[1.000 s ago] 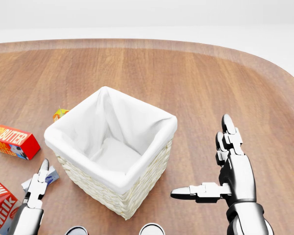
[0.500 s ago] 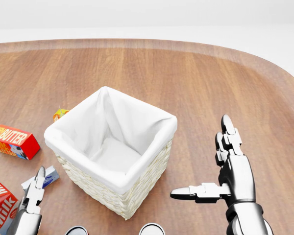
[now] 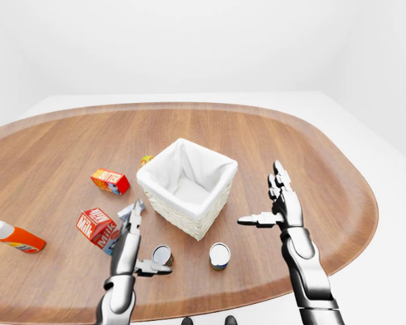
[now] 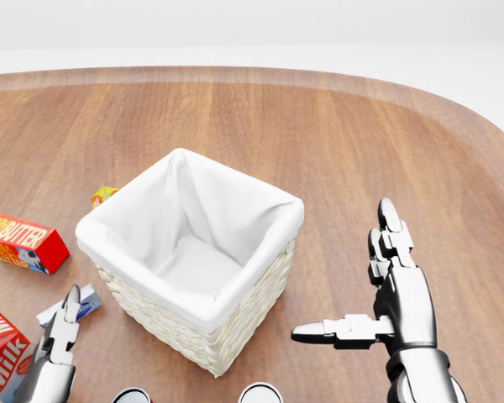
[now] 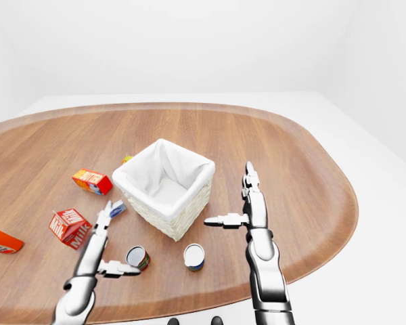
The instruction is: Pick up the tomato sauce, and put it in the basket.
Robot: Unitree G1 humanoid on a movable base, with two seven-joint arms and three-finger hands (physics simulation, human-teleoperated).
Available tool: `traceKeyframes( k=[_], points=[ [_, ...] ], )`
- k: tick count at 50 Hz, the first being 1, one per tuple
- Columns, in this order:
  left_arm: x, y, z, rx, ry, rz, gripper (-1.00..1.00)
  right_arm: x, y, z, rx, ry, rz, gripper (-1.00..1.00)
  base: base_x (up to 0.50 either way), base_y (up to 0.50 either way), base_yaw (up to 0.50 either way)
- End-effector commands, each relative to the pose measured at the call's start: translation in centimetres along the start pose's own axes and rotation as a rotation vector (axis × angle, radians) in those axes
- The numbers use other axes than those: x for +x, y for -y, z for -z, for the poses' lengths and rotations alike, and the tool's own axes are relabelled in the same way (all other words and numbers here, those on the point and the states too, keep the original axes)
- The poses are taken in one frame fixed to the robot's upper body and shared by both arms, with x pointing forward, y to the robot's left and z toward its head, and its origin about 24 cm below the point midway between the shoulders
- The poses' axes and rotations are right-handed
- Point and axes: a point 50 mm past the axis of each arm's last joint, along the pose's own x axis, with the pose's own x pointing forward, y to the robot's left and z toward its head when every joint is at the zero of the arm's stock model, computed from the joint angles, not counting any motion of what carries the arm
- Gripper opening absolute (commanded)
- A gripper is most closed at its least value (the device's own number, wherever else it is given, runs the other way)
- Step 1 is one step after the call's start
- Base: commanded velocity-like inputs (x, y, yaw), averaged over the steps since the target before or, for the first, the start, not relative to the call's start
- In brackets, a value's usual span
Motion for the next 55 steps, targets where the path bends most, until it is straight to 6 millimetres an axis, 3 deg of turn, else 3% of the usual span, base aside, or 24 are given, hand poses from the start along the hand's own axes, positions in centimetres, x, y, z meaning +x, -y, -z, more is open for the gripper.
traceKeyframes(
  k=[1,55],
  points=[
    [0.2,0.5,0.3,0.014,-0.009,0.004,1.00,0.0,-0.1,0.1,-0.002,-0.001,-0.001,1.00,0.00,0.00,0.00],
    [0.5,2.7,2.8,0.086,-0.097,0.027,1.00,0.0,-0.1,0.3,-0.004,-0.006,0.000,1.00,0.00,0.00,0.00]
  ],
)
